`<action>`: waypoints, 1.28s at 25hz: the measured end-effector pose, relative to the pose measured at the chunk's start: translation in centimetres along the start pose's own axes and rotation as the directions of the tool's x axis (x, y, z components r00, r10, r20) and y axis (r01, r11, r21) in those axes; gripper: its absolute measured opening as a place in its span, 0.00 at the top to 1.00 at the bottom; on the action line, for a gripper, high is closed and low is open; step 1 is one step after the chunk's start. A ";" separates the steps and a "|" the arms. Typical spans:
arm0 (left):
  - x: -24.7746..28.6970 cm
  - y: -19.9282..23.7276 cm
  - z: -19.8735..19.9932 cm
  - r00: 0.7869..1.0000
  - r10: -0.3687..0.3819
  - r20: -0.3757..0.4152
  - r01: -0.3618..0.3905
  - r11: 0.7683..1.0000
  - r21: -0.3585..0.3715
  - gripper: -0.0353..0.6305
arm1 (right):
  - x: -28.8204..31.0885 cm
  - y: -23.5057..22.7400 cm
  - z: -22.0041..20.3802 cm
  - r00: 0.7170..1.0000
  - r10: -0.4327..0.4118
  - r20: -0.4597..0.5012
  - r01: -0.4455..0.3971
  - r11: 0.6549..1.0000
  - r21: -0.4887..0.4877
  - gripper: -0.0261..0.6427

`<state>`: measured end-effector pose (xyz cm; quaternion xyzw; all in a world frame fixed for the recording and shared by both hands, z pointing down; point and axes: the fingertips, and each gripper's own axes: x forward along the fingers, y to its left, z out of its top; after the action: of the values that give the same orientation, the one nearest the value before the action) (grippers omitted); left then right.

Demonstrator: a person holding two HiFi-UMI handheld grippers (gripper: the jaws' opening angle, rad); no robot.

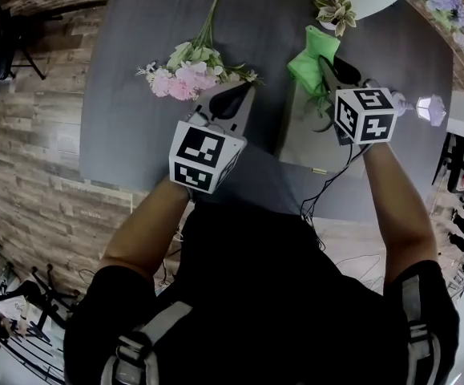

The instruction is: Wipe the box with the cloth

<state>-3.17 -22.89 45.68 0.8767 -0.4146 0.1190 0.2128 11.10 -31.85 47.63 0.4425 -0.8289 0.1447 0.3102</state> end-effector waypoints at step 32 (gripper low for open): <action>5.7 -9.6 1.1 0.996 -0.062 -0.065 0.069 0.992 0.106 0.93 | -9.8 -13.8 -9.9 0.987 -0.158 -0.027 0.161 0.980 0.117 0.88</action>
<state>7.93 -21.84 44.29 0.8961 -0.3718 0.1610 0.1816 30.37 -28.27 48.48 0.5239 -0.7780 0.1722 0.3011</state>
